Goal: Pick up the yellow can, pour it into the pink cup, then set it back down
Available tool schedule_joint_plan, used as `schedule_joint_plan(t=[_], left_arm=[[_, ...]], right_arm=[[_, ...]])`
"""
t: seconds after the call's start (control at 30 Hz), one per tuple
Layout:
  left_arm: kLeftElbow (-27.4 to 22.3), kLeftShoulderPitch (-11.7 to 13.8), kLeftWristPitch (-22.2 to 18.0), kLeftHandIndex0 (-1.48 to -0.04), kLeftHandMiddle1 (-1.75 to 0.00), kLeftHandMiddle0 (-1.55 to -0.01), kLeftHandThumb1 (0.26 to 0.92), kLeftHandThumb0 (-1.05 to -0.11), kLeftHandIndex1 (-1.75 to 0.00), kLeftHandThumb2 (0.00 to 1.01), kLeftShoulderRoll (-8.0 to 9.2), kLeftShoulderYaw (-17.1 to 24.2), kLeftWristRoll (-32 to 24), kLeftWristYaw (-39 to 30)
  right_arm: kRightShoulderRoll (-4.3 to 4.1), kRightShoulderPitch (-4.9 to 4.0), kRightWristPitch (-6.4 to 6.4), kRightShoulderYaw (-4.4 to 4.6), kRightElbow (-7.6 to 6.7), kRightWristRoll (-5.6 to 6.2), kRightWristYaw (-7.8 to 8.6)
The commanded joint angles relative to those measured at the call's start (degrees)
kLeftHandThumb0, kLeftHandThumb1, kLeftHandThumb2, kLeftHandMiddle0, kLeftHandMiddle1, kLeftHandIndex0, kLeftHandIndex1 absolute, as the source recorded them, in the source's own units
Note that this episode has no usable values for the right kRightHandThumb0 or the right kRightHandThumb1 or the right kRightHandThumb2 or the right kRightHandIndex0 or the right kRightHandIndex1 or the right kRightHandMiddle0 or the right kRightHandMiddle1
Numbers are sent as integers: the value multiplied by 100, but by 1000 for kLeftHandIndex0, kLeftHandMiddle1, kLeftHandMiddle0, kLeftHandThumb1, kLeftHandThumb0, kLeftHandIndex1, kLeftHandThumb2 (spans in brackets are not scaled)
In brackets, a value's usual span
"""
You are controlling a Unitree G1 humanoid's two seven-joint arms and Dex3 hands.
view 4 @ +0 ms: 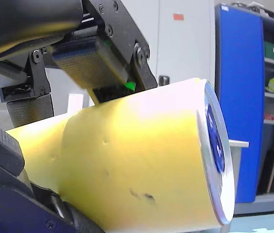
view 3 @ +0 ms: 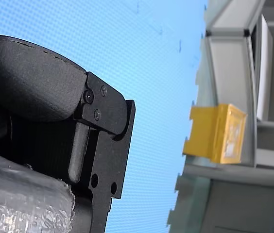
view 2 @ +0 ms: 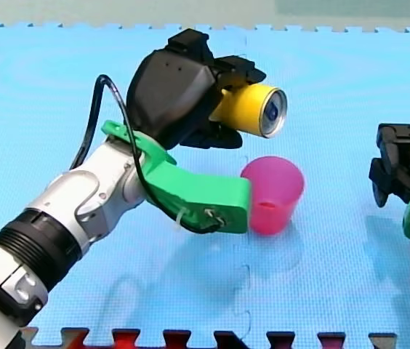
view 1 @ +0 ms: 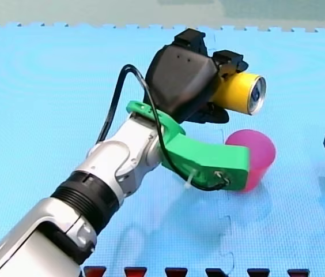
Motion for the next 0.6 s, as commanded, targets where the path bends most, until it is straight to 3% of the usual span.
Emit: schedule_joint_plan(t=[0.0,0.3,0.57], left_arm=[[9,-75,30,-821,-1746,-867,866,-357,-1298,1,20,-26,33,71],[90,-103,70,-807,-1746,-867,873,-346,-1333,4,50,-128,159,264],[165,-132,115,-691,-1746,-850,882,-342,-1521,2,87,-251,335,524]], right_arm=[[-19,22,-41,0,-4,-2,-11],[-21,18,-33,0,2,-3,-19],[-44,13,-30,48,-5,-55,-54]])
